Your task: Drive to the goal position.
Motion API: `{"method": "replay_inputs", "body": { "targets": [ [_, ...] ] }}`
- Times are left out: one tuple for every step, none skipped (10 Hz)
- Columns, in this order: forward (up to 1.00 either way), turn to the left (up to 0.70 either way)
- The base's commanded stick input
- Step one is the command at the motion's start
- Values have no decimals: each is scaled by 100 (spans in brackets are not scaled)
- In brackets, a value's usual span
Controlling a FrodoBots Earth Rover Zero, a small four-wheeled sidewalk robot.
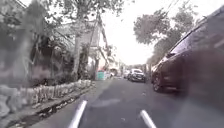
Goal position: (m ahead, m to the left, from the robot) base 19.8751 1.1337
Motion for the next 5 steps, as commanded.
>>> {"method": "replay_inputs", "body": {
  "targets": [
    [85,-34],
    [85,-30],
    [85,-4],
    [85,0],
    [85,0]
  ]
}}
